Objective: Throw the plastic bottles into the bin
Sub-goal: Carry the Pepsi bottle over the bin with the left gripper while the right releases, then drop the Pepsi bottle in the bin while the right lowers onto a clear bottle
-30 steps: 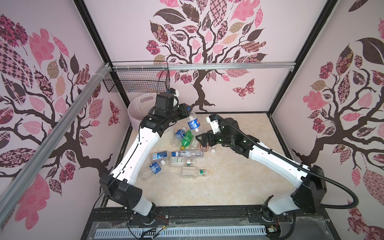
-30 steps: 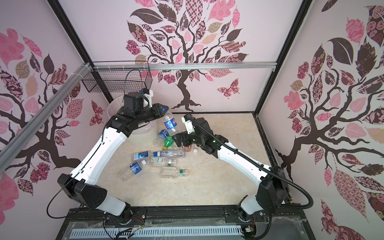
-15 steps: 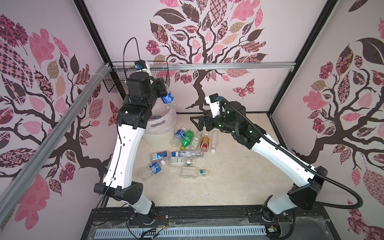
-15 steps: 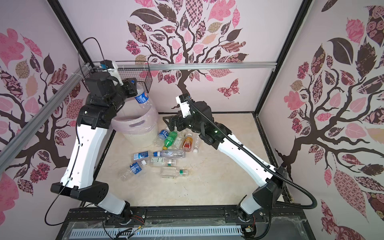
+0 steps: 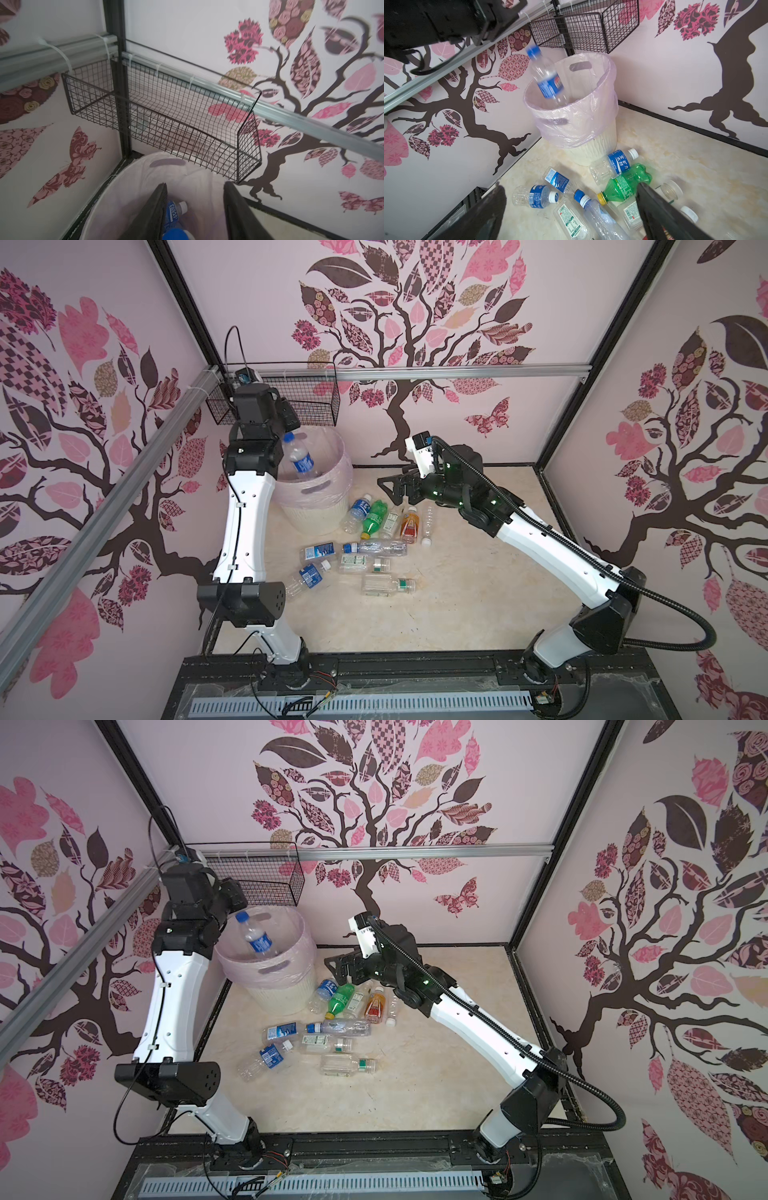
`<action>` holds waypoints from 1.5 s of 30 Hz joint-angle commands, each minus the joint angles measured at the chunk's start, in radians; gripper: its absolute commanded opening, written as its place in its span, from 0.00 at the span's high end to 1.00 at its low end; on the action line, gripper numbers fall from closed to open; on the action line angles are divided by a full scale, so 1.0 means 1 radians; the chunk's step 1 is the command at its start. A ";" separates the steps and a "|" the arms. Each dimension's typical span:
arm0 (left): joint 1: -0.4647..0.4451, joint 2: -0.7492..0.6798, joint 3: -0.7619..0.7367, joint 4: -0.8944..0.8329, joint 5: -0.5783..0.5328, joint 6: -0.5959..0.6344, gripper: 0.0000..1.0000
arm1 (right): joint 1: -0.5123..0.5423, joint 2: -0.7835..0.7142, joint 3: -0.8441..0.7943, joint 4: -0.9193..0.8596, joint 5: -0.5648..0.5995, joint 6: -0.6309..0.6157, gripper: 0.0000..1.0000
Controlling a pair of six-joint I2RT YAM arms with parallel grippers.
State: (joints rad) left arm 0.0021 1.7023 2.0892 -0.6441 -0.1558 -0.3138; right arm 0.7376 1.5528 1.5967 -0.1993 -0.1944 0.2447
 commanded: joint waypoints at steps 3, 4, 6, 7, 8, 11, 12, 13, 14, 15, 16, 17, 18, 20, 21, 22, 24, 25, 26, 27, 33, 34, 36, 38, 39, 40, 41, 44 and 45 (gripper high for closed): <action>-0.059 -0.117 -0.113 0.038 0.075 -0.008 0.03 | 0.006 -0.021 -0.043 -0.008 0.014 0.014 0.00; -0.087 -0.130 -0.121 0.038 0.069 0.013 0.03 | 0.005 -0.023 -0.052 -0.008 0.021 0.018 0.00; -0.142 -0.154 -0.137 0.037 0.048 0.050 0.03 | 0.005 -0.028 -0.067 -0.012 0.050 0.029 0.01; -0.167 -0.169 -0.141 0.037 0.049 0.049 0.03 | 0.006 -0.032 -0.078 -0.015 0.075 0.034 0.00; -0.184 -0.182 -0.183 0.038 0.056 0.044 0.03 | 0.004 -0.037 -0.087 -0.019 0.095 0.039 0.00; -0.243 -0.228 -0.251 0.054 0.067 0.019 0.03 | 0.005 -0.047 -0.113 -0.048 0.166 0.051 0.01; -0.262 -0.244 -0.275 0.065 0.076 0.008 0.03 | 0.002 -0.050 -0.124 -0.061 0.188 0.052 0.01; -0.280 -0.256 -0.295 0.071 0.084 0.002 0.03 | 0.001 -0.054 -0.136 -0.073 0.206 0.052 0.00; -0.297 -0.266 -0.310 0.073 0.085 -0.003 0.03 | -0.001 -0.058 -0.149 -0.081 0.222 0.054 0.00; -0.316 -0.275 -0.327 0.075 0.084 -0.007 0.03 | -0.006 -0.066 -0.169 -0.084 0.238 0.057 0.00; -0.334 -0.283 -0.342 0.078 0.081 -0.018 0.03 | -0.013 -0.075 -0.191 -0.087 0.252 0.063 0.01; -0.348 -0.292 -0.362 0.081 0.089 -0.026 0.03 | -0.021 -0.083 -0.211 -0.086 0.262 0.072 0.00; -0.365 -0.299 -0.381 0.089 0.097 -0.032 0.03 | -0.034 -0.092 -0.239 -0.085 0.270 0.085 0.00; -0.396 -0.314 -0.416 0.091 0.100 -0.046 0.03 | -0.070 -0.107 -0.292 -0.079 0.274 0.118 0.00; -0.408 -0.322 -0.438 0.092 0.111 -0.059 0.03 | -0.090 -0.114 -0.323 -0.075 0.272 0.140 0.01; -0.419 -0.329 -0.463 0.095 0.124 -0.075 0.03 | -0.111 -0.120 -0.355 -0.069 0.271 0.159 0.00; -0.439 -0.345 -0.516 0.112 0.153 -0.112 0.03 | -0.143 -0.120 -0.407 -0.054 0.272 0.178 0.00; -0.451 -0.355 -0.543 0.120 0.169 -0.129 0.03 | -0.152 -0.113 -0.431 -0.046 0.278 0.179 0.00; -0.462 -0.360 -0.566 0.127 0.179 -0.142 0.03 | -0.155 -0.104 -0.446 -0.043 0.289 0.179 0.01; -0.473 -0.366 -0.590 0.131 0.183 -0.157 0.03 | -0.158 -0.088 -0.461 -0.040 0.302 0.179 0.00; -0.502 -0.383 -0.715 0.160 0.270 -0.256 0.03 | -0.184 0.019 -0.515 0.025 0.281 0.223 0.01; -0.506 -0.385 -0.733 0.159 0.280 -0.264 0.03 | -0.188 0.040 -0.512 0.038 0.278 0.223 0.02; -0.511 -0.394 -0.771 0.163 0.292 -0.284 0.03 | -0.198 0.092 -0.492 0.048 0.266 0.226 0.03; -0.515 -0.405 -0.809 0.174 0.304 -0.298 0.03 | -0.210 0.148 -0.460 0.047 0.254 0.225 0.04; -0.517 -0.411 -0.827 0.179 0.307 -0.306 0.03 | -0.216 0.176 -0.444 0.048 0.254 0.227 0.04; -0.519 -0.416 -0.847 0.186 0.313 -0.316 0.03 | -0.221 0.201 -0.426 0.049 0.256 0.226 0.05; -0.519 -0.421 -0.859 0.193 0.322 -0.323 0.03 | -0.229 0.223 -0.411 0.050 0.257 0.228 0.06; -0.524 -0.425 -0.899 0.204 0.339 -0.344 0.03 | -0.252 0.294 -0.368 0.058 0.250 0.233 0.10; -0.524 -0.425 -0.911 0.211 0.347 -0.350 0.03 | -0.258 0.316 -0.352 0.057 0.244 0.237 0.11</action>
State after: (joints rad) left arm -0.5159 1.3018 1.2182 -0.4789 0.1555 -0.6300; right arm 0.4984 1.8095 1.1831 -0.1600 0.0574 0.4690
